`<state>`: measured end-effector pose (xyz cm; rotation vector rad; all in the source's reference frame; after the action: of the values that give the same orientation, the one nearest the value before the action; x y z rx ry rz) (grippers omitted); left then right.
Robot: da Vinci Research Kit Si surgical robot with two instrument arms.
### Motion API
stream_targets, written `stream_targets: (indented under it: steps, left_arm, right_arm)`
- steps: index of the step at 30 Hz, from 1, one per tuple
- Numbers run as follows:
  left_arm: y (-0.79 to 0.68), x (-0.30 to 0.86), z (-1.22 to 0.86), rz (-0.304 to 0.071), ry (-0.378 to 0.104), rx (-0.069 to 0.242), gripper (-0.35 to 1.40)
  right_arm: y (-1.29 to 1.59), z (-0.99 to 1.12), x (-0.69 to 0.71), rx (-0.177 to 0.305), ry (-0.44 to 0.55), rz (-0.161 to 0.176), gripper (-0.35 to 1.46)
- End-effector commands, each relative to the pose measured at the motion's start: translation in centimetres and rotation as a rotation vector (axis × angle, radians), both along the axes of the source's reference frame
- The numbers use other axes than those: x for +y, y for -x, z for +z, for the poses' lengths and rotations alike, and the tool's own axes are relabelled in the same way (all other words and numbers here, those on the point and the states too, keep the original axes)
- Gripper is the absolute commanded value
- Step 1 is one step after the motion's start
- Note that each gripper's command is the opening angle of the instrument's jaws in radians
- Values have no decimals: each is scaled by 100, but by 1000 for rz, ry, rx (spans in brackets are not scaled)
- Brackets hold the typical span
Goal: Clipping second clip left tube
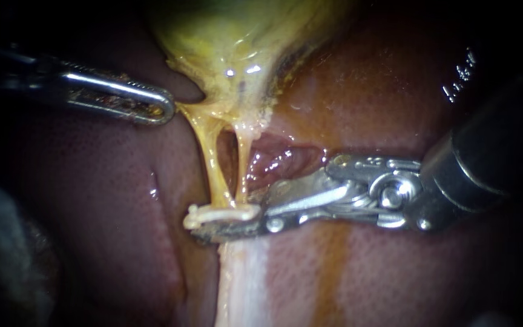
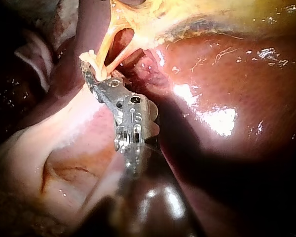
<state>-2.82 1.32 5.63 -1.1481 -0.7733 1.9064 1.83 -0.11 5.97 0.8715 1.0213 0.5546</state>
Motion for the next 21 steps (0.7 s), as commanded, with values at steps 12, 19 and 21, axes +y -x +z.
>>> stream_targets:
  steps: [12, 19, 21]
  left_arm:
    - [-1, 0, 0, 0, 0, 0, -35]
    - [-3, -1, 0, 1, 0, -1, -35]
    - [-3, -1, 0, 2, 0, -1, -35]
  right_arm:
    - [-2, 1, 1, 34, 3, 43, 50]
    - [17, 4, 2, 46, 13, 39, 50]
    - [25, 6, 3, 47, 12, 38, 50]
